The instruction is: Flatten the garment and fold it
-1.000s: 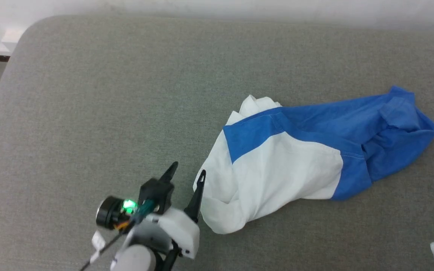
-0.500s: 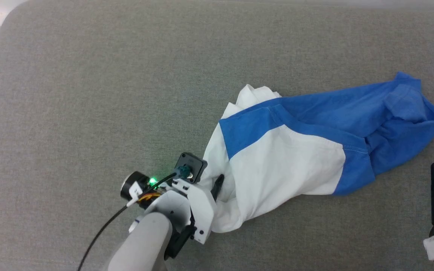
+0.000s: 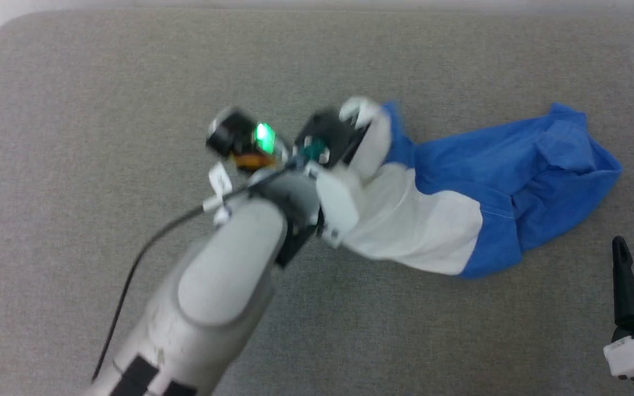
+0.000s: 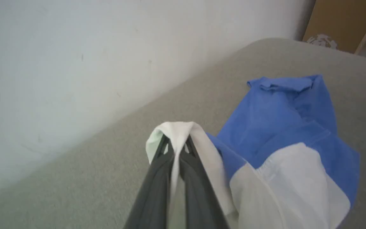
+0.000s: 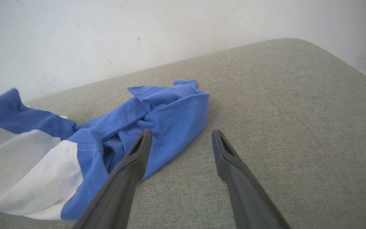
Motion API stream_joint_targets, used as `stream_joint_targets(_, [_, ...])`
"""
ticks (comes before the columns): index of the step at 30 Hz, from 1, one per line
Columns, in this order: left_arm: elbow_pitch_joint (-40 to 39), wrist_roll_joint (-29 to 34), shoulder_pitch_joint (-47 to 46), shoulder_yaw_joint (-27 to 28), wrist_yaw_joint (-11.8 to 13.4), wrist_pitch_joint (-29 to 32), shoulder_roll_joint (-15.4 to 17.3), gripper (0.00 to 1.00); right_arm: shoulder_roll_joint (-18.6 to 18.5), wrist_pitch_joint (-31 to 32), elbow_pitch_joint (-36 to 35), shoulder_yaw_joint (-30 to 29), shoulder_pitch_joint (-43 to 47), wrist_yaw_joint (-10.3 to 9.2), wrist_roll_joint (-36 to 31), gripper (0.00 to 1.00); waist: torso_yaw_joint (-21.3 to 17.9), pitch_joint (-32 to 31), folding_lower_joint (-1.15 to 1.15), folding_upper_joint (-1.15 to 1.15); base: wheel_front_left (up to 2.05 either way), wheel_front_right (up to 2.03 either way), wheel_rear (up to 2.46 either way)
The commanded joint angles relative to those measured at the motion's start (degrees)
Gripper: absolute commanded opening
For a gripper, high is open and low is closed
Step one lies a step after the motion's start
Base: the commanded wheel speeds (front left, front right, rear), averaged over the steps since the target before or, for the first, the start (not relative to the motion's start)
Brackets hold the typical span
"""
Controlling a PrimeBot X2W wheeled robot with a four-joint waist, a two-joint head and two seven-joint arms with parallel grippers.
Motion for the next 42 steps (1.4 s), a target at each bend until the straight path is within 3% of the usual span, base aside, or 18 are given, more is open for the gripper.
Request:
stream_joint_targets(1, [-1.0,-0.2,-4.2,0.6,-0.4,-1.3,-0.6,0.00,0.2,-0.5,0.5,0.2,-0.9,-0.04,0.2,1.00,-0.8,0.1,0.00,0.00,0.00,0.00,0.00])
stream_joint_targets(6, [-0.4,-2.2,-14.5,5.2,1.8,-4.9,-1.5,0.00,0.2,-1.6,1.8,1.3,-2.1,-0.04,0.7,1.00,-3.2,1.9,0.00,0.00,0.00,0.00,0.00])
stream_joint_targets(9, [3.2,-1.7,-16.3,8.1,4.5,-6.2,0.4,0.00,0.2,-2.2,2.7,2.3,-3.3,-0.04,0.9,1.00,-5.1,3.6,0.00,0.00,0.00,0.00,0.00])
stream_joint_targets(16, [12.1,-3.1,-9.4,13.1,9.9,-5.7,4.9,0.00,0.2,-3.1,4.6,3.1,-5.7,-0.04,0.3,1.00,-7.4,7.2,0.00,0.00,0.00,0.00,0.00])
stream_joint_targets(22, [16.4,-5.5,-5.5,14.6,10.8,-5.5,5.0,0.00,-0.2,-2.9,5.1,3.0,-6.8,-0.04,-0.2,1.00,-6.4,8.1,0.00,0.00,0.00,0.00,0.00])
stream_joint_targets(23, [16.7,-5.8,-5.5,14.8,10.9,-5.8,4.7,0.25,-0.3,-2.8,5.1,3.0,-6.9,-0.04,-0.3,1.00,-6.1,8.0,0.00,0.00,0.00,0.00,0.00])
stream_joint_targets(24, [16.7,-6.0,-5.8,14.7,10.8,-6.0,4.5,1.00,-0.4,-2.7,5.1,2.9,-7.0,-0.04,-0.4,1.00,-5.6,7.8,0.00,0.00,0.00,0.00,0.00])
stream_joint_targets(31, [8.7,-5.4,-10.5,12.4,9.2,-9.0,2.5,1.00,-0.5,-2.1,5.2,3.0,-6.5,-0.04,-0.9,1.00,-3.0,4.6,0.00,0.00,0.00,0.00,0.00])
stream_joint_targets(38, [-3.8,-2.6,-8.3,2.4,9.0,-3.1,-1.2,1.00,-0.2,-1.5,5.5,2.8,-5.0,-0.04,-0.8,1.00,-1.5,2.9,0.00,0.00,0.00,0.00,0.00])
stream_joint_targets(42, [-4.9,-2.8,-3.5,-3.8,11.1,-1.0,-2.2,1.00,-0.2,-1.2,5.0,2.3,-5.0,-0.04,-0.7,1.00,-1.3,3.4,0.00,0.00,0.00,0.00,0.00])
